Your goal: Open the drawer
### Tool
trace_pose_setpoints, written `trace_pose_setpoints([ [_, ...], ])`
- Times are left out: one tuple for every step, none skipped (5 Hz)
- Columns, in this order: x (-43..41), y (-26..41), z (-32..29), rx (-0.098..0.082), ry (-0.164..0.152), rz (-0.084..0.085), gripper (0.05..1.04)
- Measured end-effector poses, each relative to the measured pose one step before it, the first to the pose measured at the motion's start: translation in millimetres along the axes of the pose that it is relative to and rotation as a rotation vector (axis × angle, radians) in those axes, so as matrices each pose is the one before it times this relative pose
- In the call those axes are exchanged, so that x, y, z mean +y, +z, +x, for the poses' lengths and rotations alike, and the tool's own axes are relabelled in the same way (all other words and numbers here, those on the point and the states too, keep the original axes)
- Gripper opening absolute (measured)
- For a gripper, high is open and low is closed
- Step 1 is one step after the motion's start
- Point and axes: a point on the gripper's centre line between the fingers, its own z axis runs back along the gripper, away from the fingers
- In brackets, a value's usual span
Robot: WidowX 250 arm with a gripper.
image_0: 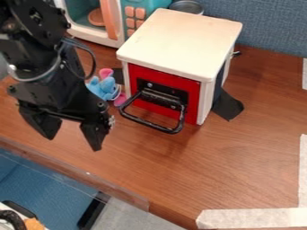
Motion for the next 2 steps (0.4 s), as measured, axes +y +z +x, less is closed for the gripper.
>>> trace_pose_setpoints([
  [-0.07,-3.80,-3.14,0.0185,0.0057,0.0005,1.001],
  [2.66,-8.77,0.79,-0.0032,0.0598,0.0159,1.001],
])
